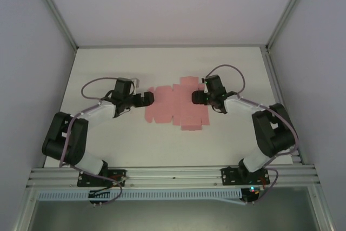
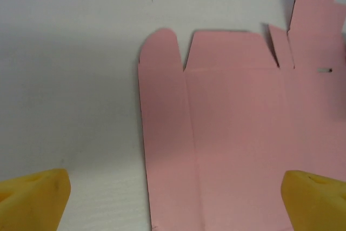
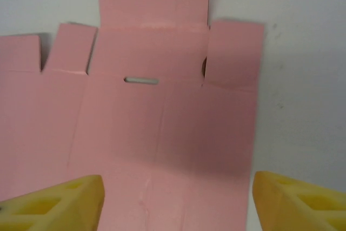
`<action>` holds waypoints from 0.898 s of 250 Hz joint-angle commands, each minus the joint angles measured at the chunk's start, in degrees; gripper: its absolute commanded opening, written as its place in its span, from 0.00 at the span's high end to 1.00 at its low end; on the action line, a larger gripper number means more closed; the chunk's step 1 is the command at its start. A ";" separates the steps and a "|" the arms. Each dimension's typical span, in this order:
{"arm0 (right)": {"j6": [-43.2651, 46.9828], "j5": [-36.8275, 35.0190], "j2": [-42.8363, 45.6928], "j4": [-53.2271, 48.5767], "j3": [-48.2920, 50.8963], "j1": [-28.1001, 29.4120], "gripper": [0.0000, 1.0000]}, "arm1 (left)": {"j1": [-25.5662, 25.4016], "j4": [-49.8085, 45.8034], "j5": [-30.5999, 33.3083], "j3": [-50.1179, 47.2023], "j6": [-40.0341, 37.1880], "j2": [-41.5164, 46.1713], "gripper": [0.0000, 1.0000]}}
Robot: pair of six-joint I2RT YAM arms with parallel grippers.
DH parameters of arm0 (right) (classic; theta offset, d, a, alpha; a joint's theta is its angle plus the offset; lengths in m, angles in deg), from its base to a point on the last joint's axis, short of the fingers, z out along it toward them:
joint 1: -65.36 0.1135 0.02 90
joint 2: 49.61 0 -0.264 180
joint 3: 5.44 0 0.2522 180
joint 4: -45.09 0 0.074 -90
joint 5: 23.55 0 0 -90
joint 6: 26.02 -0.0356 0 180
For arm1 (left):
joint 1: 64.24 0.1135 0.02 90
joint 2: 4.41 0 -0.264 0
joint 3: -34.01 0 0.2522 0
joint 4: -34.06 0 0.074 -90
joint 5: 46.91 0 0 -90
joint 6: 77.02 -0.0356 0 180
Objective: Assemble paper box
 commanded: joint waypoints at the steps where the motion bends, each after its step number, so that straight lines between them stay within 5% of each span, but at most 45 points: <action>1: -2.15 0.15 -3.22 -2.70 -1.80 0.56 0.33 | -0.39 -2.04 -3.67 1.41 0.92 -1.27 0.00; 146: -6.39 2.61 -7.15 2.73 4.73 0.60 0.51 | -2.60 1.56 -14.46 1.98 -1.62 -9.09 0.03; 225: -8.24 3.32 -6.49 5.63 8.85 0.60 0.54 | -2.92 13.46 -24.62 0.50 2.77 -9.68 0.07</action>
